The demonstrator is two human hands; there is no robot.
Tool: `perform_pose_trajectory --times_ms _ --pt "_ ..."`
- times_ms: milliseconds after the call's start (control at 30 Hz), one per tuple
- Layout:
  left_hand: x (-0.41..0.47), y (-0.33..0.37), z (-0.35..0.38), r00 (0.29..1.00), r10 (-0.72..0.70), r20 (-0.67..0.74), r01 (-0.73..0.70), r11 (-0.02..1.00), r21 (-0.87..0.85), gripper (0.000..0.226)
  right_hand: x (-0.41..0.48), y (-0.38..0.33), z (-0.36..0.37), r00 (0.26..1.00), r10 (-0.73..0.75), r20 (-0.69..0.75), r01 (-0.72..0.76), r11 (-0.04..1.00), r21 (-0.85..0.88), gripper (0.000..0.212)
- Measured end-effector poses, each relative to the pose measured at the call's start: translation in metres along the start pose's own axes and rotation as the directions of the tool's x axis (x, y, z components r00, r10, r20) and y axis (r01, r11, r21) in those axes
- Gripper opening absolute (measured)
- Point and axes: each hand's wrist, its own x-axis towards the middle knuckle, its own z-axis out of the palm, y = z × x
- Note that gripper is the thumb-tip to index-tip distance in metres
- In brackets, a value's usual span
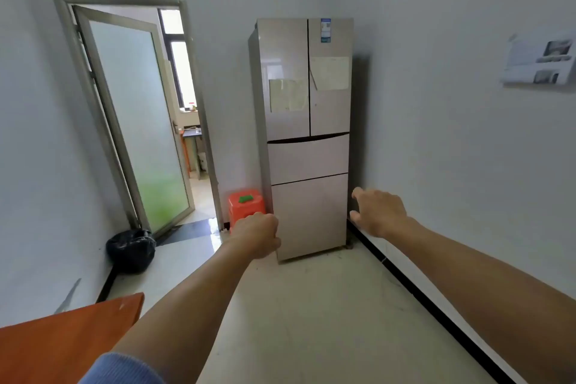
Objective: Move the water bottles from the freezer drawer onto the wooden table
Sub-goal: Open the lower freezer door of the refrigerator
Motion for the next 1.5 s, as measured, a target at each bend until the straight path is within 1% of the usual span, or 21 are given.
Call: perform_pose_trajectory --times_ms 33,100,200,267,367,533,667,800,967,1067,1200,1500 --pt "0.016 -0.001 0.004 1.000 -0.010 0.012 0.011 1.000 -0.029 0.021 0.016 0.005 0.005 1.000 -0.007 0.004 0.007 1.000 0.004 0.036" --pt "0.047 -0.004 0.010 0.999 -0.045 -0.009 0.044 0.997 -0.061 0.020 0.053 0.015 0.018 1.000 -0.014 0.000 0.014 1.000 0.015 0.035" --pt "0.088 -0.012 0.019 0.995 -0.094 0.033 0.095 0.995 -0.044 0.021 0.101 0.020 0.040 0.998 -0.015 0.066 0.013 1.000 0.024 0.039" --pt "0.116 -0.023 0.026 0.993 -0.114 0.034 0.115 0.993 -0.029 0.022 0.133 0.021 0.057 0.995 -0.037 0.088 0.034 0.999 0.041 0.042" --pt "0.167 -0.044 0.041 0.989 -0.144 0.022 0.145 0.988 -0.059 0.023 0.185 0.020 0.085 0.991 -0.079 0.108 0.074 0.996 0.053 0.042" --pt "0.258 -0.082 0.072 0.984 -0.166 0.064 0.172 0.980 -0.105 0.022 0.277 0.014 0.135 0.988 -0.102 0.117 0.096 0.994 0.050 0.040" --pt "0.347 -0.125 0.091 0.983 -0.161 0.093 0.174 0.971 -0.161 0.021 0.363 0.007 0.175 0.990 -0.081 0.117 0.075 0.996 0.058 0.040" --pt "0.441 -0.167 0.098 0.984 -0.155 0.089 0.169 0.966 -0.194 0.018 0.449 0.004 0.204 0.991 -0.046 0.124 0.038 0.997 0.066 0.040" --pt "0.543 -0.198 0.109 0.989 -0.105 0.102 0.125 0.968 -0.218 0.015 0.541 0.011 0.237 0.991 -0.004 0.136 -0.004 0.998 0.057 0.039" --pt "0.595 -0.214 0.123 0.990 -0.104 0.096 0.123 0.967 -0.224 0.014 0.595 0.015 0.264 0.989 0.010 0.148 -0.020 0.998 0.066 0.036" --pt "0.665 -0.239 0.146 0.989 -0.126 0.080 0.141 0.962 -0.235 0.020 0.667 0.013 0.307 0.983 -0.027 0.179 0.018 0.998 0.053 0.036" --pt "0.839 -0.290 0.179 0.963 -0.262 0.058 0.267 0.916 -0.300 0.022 0.858 0.006 0.395 0.965 -0.116 0.236 0.089 0.989 0.119 0.036"
